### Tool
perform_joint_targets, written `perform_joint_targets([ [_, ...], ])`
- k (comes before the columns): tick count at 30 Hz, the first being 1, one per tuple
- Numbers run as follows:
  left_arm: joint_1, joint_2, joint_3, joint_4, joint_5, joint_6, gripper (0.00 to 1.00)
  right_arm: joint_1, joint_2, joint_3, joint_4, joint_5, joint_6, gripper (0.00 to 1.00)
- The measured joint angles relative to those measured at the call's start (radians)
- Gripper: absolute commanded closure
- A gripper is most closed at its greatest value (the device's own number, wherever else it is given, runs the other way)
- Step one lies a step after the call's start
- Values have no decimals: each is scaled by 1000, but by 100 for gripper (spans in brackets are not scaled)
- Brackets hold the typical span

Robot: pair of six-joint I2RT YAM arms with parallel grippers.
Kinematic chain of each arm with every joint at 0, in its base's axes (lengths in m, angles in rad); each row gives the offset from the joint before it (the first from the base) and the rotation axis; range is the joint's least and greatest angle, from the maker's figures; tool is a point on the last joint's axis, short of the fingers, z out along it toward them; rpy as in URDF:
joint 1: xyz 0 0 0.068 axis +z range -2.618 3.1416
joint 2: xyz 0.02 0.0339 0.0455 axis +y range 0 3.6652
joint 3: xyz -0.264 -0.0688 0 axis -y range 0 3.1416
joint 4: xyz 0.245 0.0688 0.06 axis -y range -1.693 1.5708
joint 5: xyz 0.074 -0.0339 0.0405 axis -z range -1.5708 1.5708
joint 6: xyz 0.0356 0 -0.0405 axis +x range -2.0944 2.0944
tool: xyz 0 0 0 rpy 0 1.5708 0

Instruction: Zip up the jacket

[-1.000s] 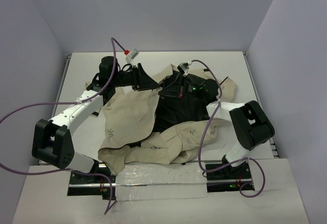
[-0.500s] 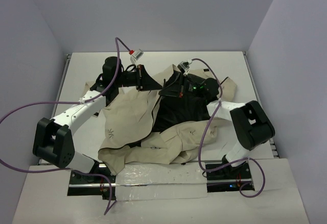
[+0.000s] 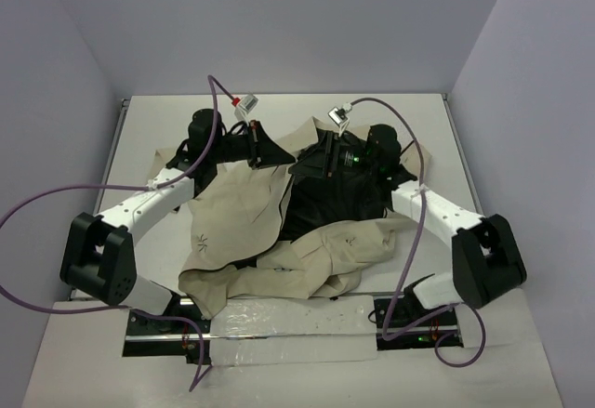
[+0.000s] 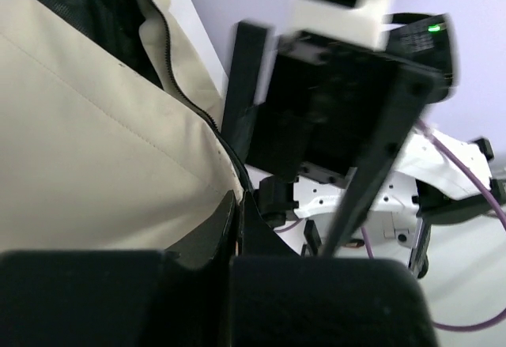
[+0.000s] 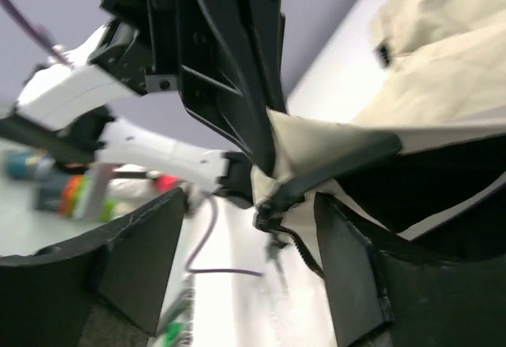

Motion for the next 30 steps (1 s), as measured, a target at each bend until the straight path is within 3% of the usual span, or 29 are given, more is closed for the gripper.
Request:
perform_joint_targets([
  [4,18,-19,-43,18,-18,-19,100,-3,-82,122,-368,76,-255,12],
  [10,45,-35,-129,126,-18,-90,100,-62,-192,195,-711,191,-469,12],
  [16,49,-39,-193,204,-22,-163,100,-92,-211,206,-916,368,-544,29],
  [18,49,-41,-211,241,-25,-190,100,-93,-211,205,-942,393,-539,37],
  [22,50,-42,-264,332,-21,-242,100,-80,-211,193,-900,384,-469,43],
  [28,50,-43,-312,427,5,-266,100,-19,-200,147,-723,326,-306,27],
  [30,50,-43,-315,438,11,-268,100,-8,-181,145,-683,307,-264,27],
])
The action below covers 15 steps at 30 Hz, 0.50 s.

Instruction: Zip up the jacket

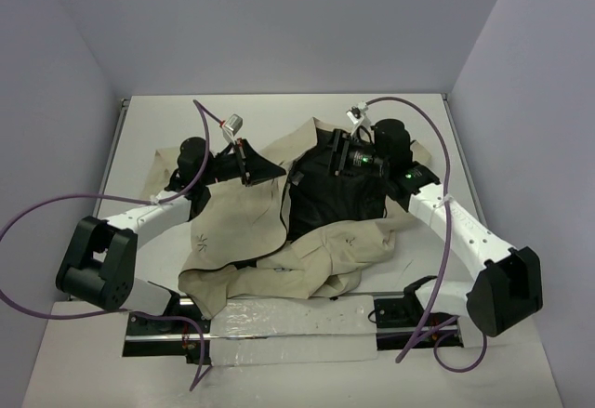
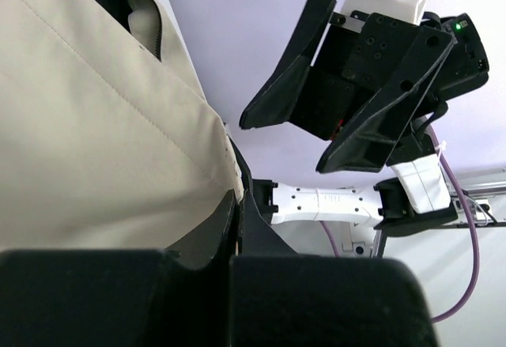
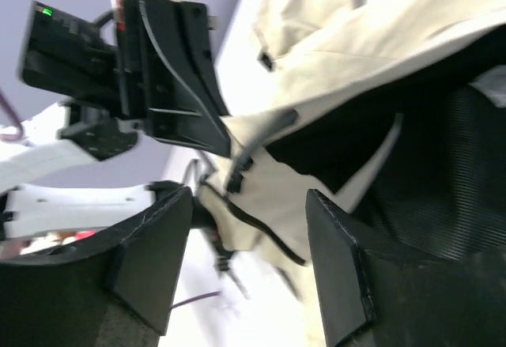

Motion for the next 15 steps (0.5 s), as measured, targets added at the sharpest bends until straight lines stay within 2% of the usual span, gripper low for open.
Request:
perform_joint_targets([
  [2,0,0,0,7,3,0,100,2,16,0,29,-10,29,27],
  [9,0,-3,0,10,16,2,100,22,91,3,76,-22,98,39],
  [13,0,-7,0,12,21,2,100,40,134,8,86,-28,121,51],
  [15,0,-11,0,10,22,5,100,46,146,9,97,-31,130,53],
])
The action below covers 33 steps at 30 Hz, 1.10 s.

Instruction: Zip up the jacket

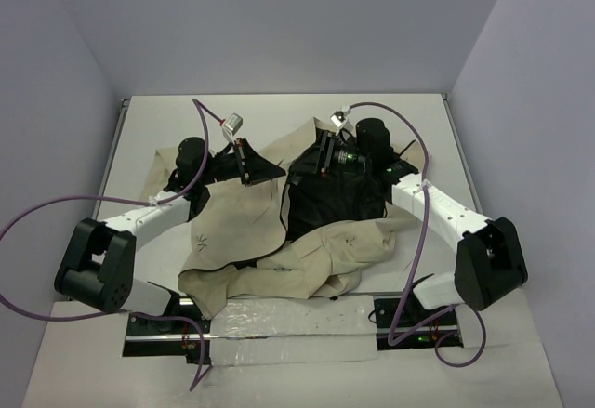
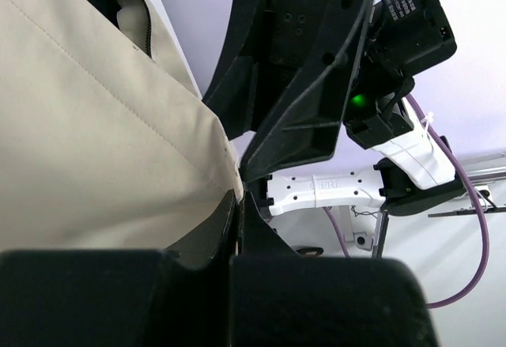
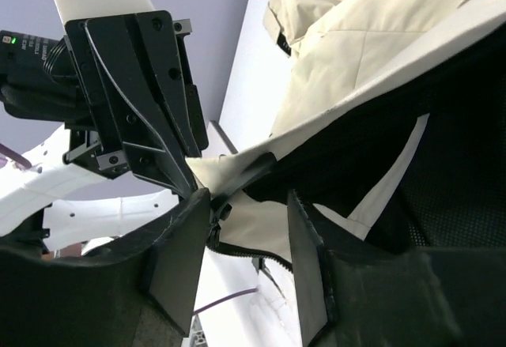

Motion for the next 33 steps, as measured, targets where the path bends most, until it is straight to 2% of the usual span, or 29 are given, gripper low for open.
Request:
perform_joint_targets([
  [4,0,-7,0,-1,1,9,100,3,5,7,20,-3,12,59],
  [9,-2,-20,0,-1,3,16,100,3,6,31,24,4,11,60],
  [13,-6,-23,0,-7,3,27,100,3,12,39,31,1,18,72],
  [18,-9,-24,0,-13,2,41,100,3,13,40,41,1,25,94],
  [20,-9,-24,0,-19,2,43,100,3,13,40,44,1,28,99],
  [33,-9,-25,0,-24,3,43,100,7,-29,40,39,49,3,100],
])
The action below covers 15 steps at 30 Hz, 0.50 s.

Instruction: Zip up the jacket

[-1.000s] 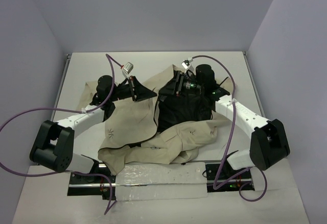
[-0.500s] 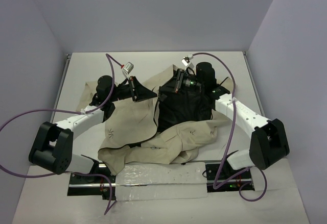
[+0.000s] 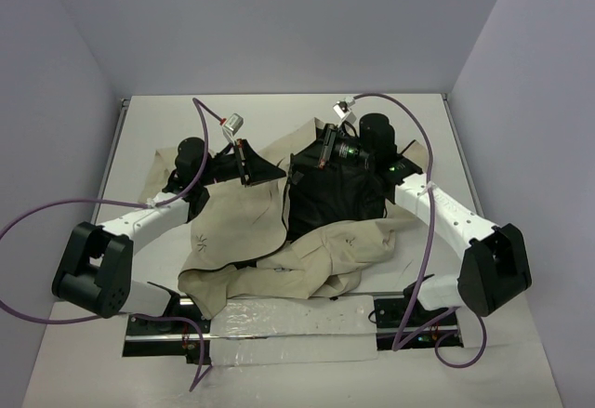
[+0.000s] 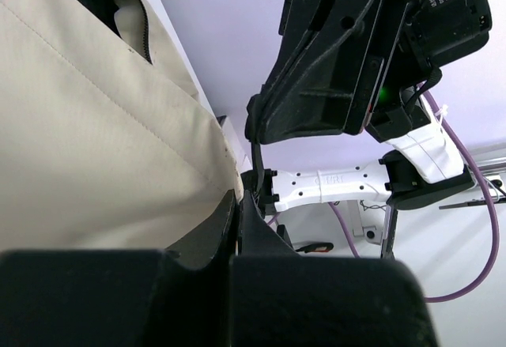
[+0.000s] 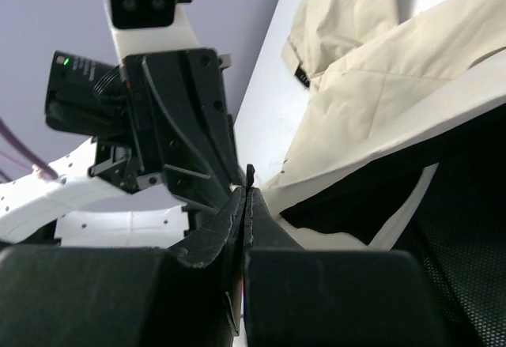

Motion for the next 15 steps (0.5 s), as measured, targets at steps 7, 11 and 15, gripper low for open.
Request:
perform_joint_targets([
  [7,0,-14,0,0,5,0,100,4,-4,0,-15,54,-9,100],
  [11,0,-18,0,8,6,-8,100,6,-4,0,-20,63,-20,100],
  [15,0,-20,0,10,5,-12,100,7,-4,0,-23,69,-31,100],
])
